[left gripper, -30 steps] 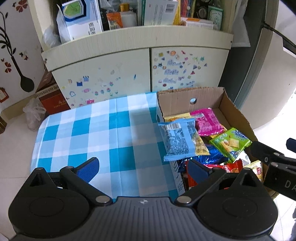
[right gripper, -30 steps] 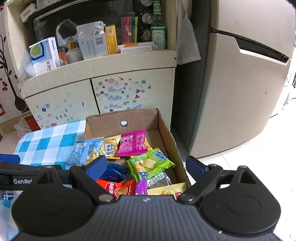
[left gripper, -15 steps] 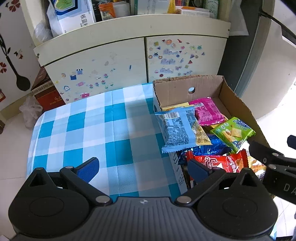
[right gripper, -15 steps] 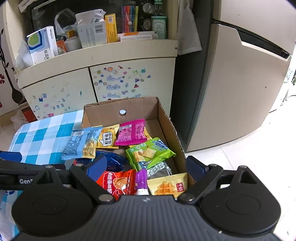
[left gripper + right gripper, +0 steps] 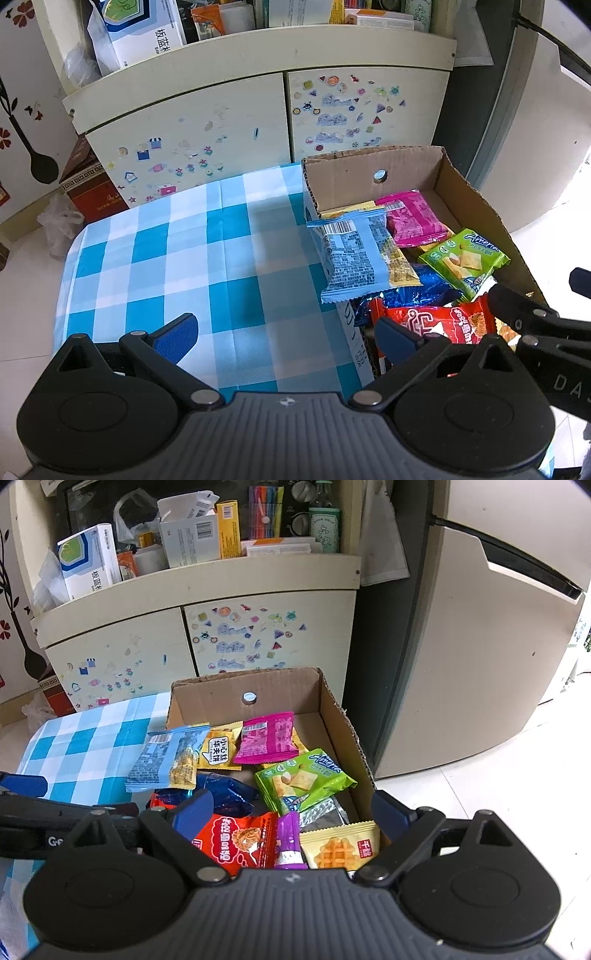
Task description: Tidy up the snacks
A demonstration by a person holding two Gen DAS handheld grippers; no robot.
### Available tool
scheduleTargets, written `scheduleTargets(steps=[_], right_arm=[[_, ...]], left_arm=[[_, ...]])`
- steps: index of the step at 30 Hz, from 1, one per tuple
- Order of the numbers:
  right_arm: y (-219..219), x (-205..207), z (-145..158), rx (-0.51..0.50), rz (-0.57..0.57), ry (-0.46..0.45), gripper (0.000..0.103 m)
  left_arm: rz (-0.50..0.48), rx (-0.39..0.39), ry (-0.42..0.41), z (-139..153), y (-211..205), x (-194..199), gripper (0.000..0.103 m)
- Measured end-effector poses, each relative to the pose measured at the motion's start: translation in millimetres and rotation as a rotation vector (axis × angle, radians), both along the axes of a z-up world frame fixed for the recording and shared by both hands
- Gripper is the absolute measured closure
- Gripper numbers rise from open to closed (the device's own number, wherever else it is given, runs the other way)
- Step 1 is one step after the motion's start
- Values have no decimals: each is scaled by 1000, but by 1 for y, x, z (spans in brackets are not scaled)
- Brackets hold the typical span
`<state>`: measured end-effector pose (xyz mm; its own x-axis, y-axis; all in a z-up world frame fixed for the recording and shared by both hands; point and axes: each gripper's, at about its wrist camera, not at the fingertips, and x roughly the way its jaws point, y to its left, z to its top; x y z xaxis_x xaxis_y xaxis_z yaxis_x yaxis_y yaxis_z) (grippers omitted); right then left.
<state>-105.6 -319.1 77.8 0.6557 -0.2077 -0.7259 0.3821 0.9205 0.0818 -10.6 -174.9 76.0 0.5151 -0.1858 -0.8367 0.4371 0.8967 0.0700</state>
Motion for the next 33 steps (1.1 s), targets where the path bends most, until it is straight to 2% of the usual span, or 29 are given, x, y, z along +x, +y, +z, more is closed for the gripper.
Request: scheduleTargets(steps=[21, 27, 33], right_arm=[[11, 3, 10, -7, -7, -18, 11], [16, 4, 15, -8, -5, -34, 11], [19, 2, 23, -6, -9, -78, 11]], left_arm=[[38, -4, -28, 11, 12, 2, 0], [47, 3, -77, 17, 17, 0, 0], [68, -48, -116, 27, 25, -3, 0]])
